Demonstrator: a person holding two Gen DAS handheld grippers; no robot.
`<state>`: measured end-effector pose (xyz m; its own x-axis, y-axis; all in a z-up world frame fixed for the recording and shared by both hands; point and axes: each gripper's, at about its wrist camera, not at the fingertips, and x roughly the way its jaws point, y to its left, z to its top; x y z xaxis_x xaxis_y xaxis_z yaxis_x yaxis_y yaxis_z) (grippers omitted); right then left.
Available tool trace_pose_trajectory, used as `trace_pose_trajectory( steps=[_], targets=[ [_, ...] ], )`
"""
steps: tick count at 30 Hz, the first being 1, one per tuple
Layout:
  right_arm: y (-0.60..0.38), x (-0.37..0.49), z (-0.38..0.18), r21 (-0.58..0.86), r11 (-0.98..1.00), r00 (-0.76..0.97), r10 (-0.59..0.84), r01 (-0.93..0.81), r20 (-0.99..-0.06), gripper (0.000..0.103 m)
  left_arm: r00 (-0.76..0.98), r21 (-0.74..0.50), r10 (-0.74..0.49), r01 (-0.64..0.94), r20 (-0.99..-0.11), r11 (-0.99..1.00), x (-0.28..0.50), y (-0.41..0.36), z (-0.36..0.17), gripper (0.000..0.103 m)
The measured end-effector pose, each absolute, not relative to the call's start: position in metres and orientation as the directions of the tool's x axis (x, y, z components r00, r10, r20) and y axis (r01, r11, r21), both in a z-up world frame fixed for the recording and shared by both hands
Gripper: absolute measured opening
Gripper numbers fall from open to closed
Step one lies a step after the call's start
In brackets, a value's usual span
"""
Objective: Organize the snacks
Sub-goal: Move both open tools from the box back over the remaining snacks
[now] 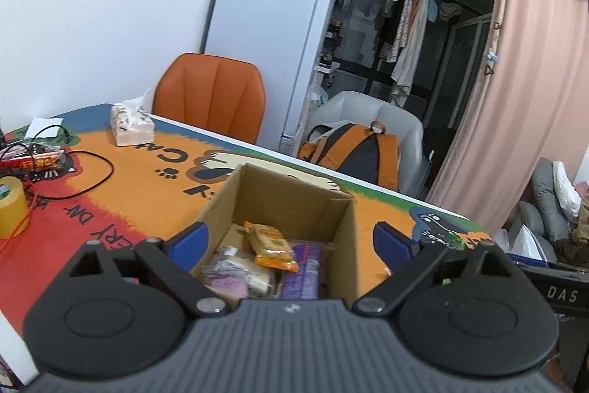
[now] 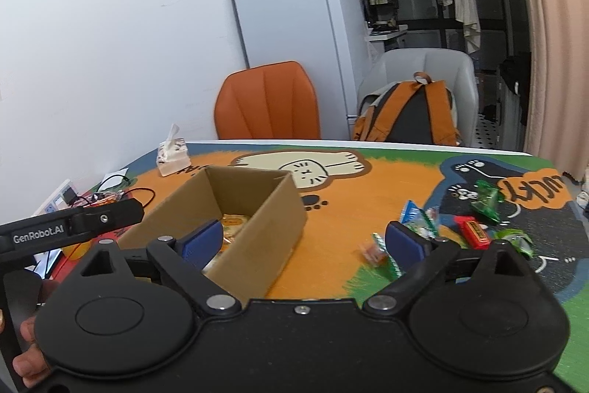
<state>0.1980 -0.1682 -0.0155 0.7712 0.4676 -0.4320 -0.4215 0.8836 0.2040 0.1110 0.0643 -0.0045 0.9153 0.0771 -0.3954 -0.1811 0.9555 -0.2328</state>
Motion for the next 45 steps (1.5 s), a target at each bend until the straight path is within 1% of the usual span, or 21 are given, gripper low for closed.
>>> trace_pose_trajectory(
  steps=[22,25,29,35,38,42,45],
  targets=[
    [-0.235,0.201,-0.029,0.224,0.921,0.811,0.387,-0.319,-0.439,0.097,0.919,-0.22,-0.05,-0.04,-0.391,0.975,0.124,0.002,-0.012,0.097],
    [-0.244,0.204,-0.034,0.228,0.925,0.813,0.377,-0.304,-0.444,0.094,0.92,-0.214,-0.063,-0.023,-0.388,0.977,0.128,-0.007,-0.013,0.097],
    [-0.256,0.209,-0.041,0.244,0.926,0.811,0.371,-0.288,-0.452,0.087,0.919,-0.213,-0.083,-0.001,-0.386,0.977,0.135,-0.019,-0.015,0.096],
    [-0.273,0.217,-0.051,0.256,0.928,0.811,0.362,-0.27,-0.459,0.079,0.913,-0.198,-0.102,0.024,-0.395,0.98,0.149,-0.035,-0.021,0.091],
    [-0.282,0.224,-0.058,0.273,0.929,0.809,0.356,-0.251,-0.468,0.077,0.908,-0.19,-0.113,0.037,-0.403,0.981,0.157,-0.044,-0.025,0.085],
    [-0.295,0.234,-0.066,0.298,0.928,0.807,0.349,-0.225,-0.477,0.074,0.895,-0.183,-0.127,0.052,-0.428,0.982,0.171,-0.055,-0.033,0.074],
    [-0.301,0.24,-0.071,0.309,0.926,0.806,0.348,-0.216,-0.479,0.074,0.885,-0.184,-0.131,0.053,-0.446,0.981,0.181,-0.061,-0.04,0.071]
  ],
)
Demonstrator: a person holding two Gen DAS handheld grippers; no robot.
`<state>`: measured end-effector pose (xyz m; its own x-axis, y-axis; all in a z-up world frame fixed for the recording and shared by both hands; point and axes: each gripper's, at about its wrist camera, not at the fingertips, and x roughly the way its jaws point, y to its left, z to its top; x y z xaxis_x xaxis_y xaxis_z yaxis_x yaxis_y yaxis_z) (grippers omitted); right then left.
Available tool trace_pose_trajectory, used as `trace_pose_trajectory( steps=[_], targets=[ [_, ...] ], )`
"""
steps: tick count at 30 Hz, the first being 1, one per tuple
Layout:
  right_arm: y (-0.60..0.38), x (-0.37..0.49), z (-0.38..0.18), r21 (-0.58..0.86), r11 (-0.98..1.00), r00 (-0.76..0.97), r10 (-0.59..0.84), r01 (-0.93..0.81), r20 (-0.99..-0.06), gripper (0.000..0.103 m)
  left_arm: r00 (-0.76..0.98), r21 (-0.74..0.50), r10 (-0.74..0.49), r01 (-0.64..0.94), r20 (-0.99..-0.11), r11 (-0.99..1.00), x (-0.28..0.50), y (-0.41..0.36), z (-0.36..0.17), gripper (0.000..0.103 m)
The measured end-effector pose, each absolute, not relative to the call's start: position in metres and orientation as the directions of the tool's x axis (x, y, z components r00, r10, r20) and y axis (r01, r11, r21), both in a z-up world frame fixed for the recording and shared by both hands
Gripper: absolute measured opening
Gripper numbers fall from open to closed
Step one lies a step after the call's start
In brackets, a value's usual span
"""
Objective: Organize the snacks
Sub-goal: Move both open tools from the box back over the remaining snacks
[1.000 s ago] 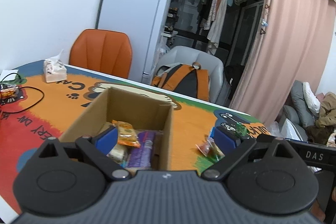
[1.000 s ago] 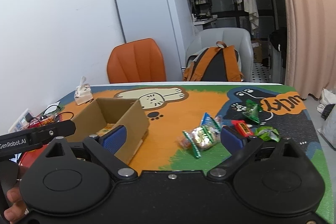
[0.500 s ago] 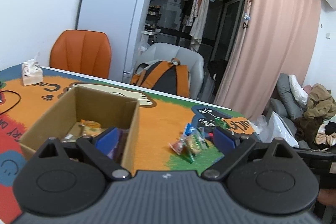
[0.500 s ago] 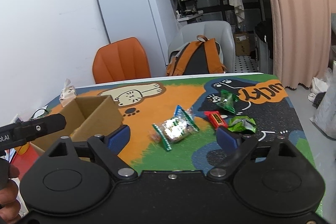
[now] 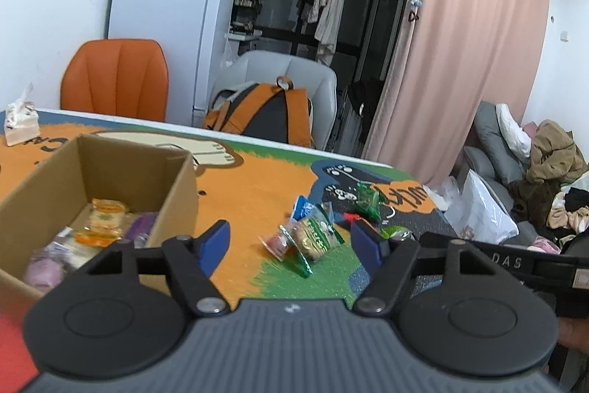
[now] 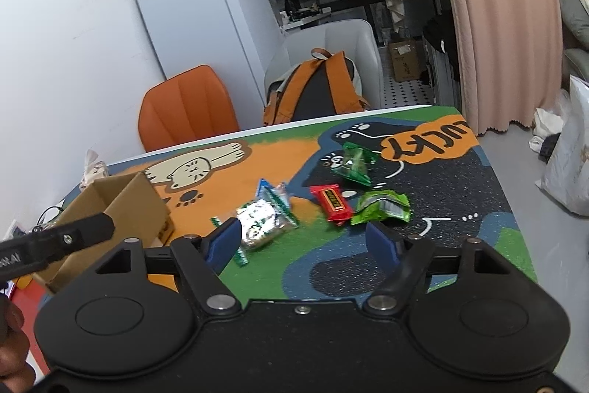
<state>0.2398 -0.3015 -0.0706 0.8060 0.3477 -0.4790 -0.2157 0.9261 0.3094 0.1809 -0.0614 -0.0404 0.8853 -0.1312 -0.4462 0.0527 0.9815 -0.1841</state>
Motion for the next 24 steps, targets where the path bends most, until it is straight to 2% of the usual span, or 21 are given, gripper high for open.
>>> trace_pose_trajectory(
  steps=[24],
  targets=[
    [-0.335,0.317,-0.109,0.349,0.928,0.778,0.312,-0.127,-0.546,0.073,0.818,-0.124,-0.118,0.058,-0.563,0.991,0.28,-0.098,-0.08,0.07]
  ],
)
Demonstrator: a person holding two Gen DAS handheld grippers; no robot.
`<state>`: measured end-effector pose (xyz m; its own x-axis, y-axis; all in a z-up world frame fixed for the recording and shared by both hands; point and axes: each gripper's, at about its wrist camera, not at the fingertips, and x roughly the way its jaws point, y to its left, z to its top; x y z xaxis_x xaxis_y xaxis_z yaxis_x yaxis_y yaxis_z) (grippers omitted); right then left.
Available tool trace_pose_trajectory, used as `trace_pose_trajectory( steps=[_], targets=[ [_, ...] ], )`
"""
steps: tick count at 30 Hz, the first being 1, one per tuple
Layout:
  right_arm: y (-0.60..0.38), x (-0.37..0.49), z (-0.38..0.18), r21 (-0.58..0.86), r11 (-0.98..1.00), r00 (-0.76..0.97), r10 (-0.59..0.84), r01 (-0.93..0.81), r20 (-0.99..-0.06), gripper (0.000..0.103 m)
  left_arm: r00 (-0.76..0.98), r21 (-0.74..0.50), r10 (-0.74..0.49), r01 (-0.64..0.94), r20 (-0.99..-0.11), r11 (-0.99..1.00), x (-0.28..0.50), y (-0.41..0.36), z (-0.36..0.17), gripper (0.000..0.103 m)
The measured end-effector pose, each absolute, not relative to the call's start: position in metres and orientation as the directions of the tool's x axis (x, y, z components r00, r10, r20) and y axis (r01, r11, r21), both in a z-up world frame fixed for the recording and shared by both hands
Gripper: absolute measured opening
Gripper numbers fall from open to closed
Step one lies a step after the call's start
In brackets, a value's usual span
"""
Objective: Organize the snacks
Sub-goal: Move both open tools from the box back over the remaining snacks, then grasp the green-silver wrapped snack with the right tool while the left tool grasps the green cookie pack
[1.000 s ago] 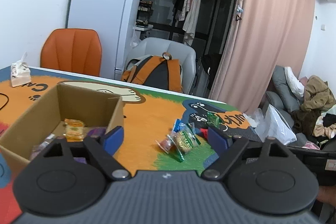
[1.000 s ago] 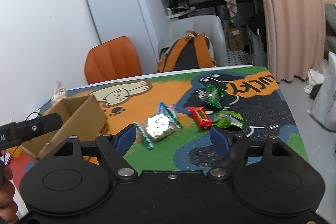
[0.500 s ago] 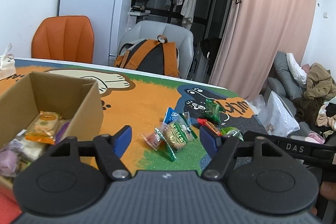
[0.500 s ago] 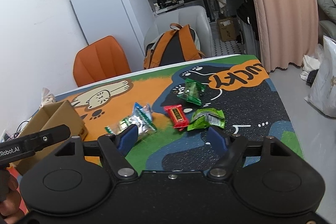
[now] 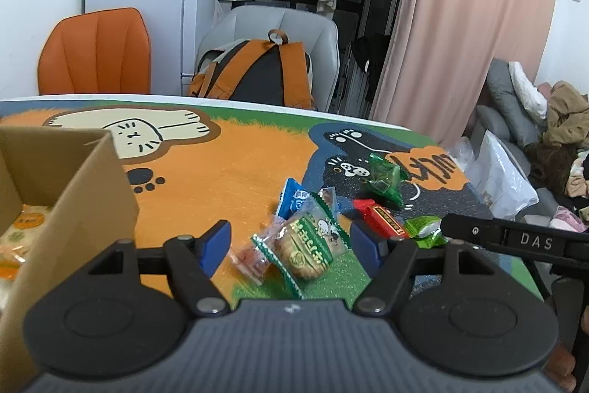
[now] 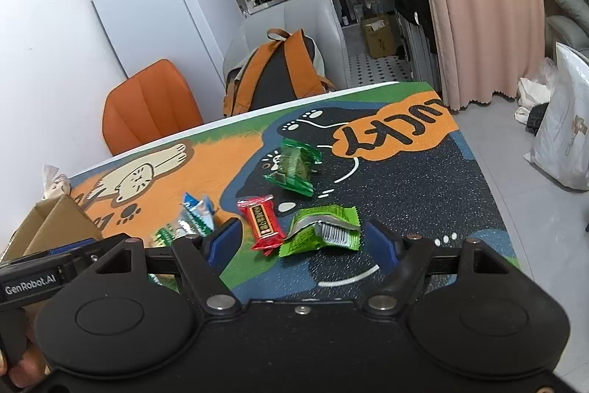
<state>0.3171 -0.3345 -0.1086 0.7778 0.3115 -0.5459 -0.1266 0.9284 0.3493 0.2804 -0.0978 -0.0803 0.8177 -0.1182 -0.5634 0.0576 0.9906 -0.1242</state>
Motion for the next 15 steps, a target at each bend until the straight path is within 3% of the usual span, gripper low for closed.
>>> trace_pose_trajectory(
  steps=[8,15],
  targets=[
    [-0.332,0.339,-0.114,0.333,0.937,0.773,0.292,-0.111,-0.564,0.073,0.812,-0.119,-0.125,0.069,-0.57,0.99,0.307,-0.104,-0.084,0.07],
    [-0.332,0.35,-0.126,0.33,0.94,0.765,0.279,-0.093,-0.58,0.061,0.794,-0.148,-0.176,0.109,-0.582,0.983,0.322,-0.113,-0.096,0.05]
  ],
)
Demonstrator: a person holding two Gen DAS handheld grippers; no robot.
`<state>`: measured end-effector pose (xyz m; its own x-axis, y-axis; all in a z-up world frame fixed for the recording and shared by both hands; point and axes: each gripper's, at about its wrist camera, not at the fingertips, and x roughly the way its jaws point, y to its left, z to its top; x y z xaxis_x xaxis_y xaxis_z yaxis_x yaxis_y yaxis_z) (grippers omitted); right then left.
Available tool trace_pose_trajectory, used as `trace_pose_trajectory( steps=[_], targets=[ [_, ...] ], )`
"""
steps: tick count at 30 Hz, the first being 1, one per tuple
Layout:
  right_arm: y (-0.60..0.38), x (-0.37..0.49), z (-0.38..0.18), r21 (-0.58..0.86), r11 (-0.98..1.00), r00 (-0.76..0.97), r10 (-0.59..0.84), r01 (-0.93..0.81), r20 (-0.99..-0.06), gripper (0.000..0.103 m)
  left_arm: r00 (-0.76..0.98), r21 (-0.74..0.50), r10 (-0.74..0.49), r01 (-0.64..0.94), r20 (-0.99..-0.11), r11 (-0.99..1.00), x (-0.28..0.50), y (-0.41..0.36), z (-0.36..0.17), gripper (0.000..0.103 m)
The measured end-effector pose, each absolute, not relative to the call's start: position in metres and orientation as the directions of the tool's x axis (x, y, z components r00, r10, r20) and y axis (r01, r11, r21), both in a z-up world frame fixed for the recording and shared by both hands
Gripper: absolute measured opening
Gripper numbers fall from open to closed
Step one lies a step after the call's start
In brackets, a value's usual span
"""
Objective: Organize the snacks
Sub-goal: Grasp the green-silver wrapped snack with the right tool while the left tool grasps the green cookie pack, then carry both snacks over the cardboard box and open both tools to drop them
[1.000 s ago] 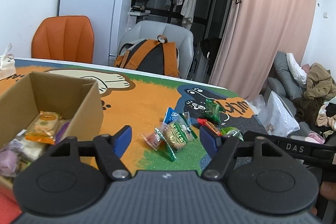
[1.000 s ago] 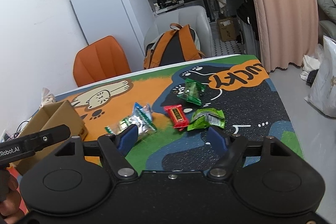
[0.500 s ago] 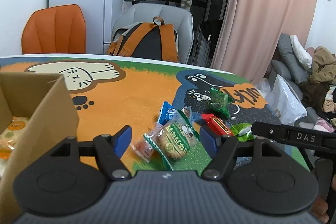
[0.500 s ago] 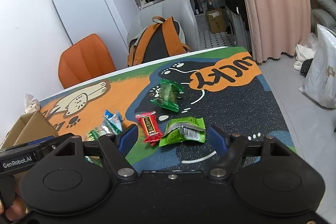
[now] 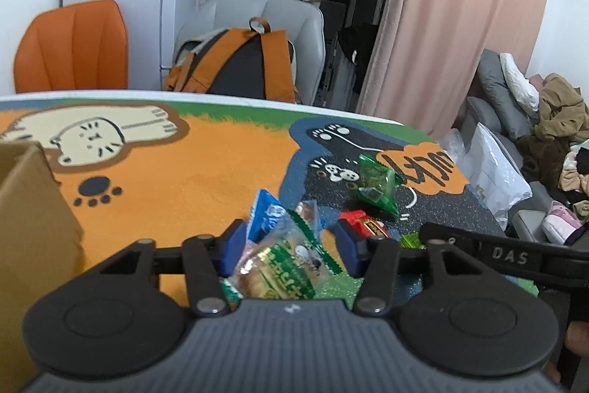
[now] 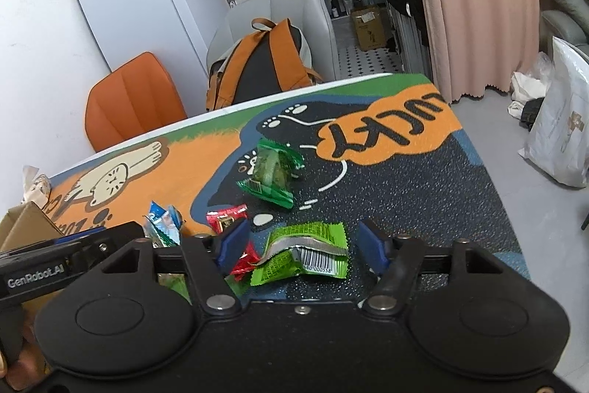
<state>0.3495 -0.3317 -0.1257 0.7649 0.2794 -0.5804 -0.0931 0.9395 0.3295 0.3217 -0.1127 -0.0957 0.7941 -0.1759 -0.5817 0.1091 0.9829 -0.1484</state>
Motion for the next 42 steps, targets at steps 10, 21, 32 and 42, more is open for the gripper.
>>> trace_pose_trajectory(
  steps=[10,21,32,42],
  targets=[
    [-0.323,0.35,-0.132,0.289,0.952,0.752,0.262,-0.099,-0.605,0.051,0.738,-0.116,-0.195,0.158,-0.645,0.981,0.318,-0.125,-0.115,0.05],
    [-0.322,0.326,-0.131,0.297,0.947,0.739,0.284,-0.119,-0.61,0.041,0.741,-0.064,-0.155,0.15,-0.653,0.987,0.297,-0.13,-0.124,0.049],
    [-0.316,0.294,-0.124,0.294,0.946,0.743,0.296,-0.139,-0.6,0.037,0.77,-0.064,-0.146,0.136,-0.622,0.989,0.269,-0.124,-0.116,0.047],
    [-0.3,0.263,-0.093,0.3,0.929,0.774,0.35,-0.215,-0.527,0.036,0.832,-0.066,-0.114,0.093,-0.542,0.993,0.228,-0.11,-0.074,0.047]
  ],
)
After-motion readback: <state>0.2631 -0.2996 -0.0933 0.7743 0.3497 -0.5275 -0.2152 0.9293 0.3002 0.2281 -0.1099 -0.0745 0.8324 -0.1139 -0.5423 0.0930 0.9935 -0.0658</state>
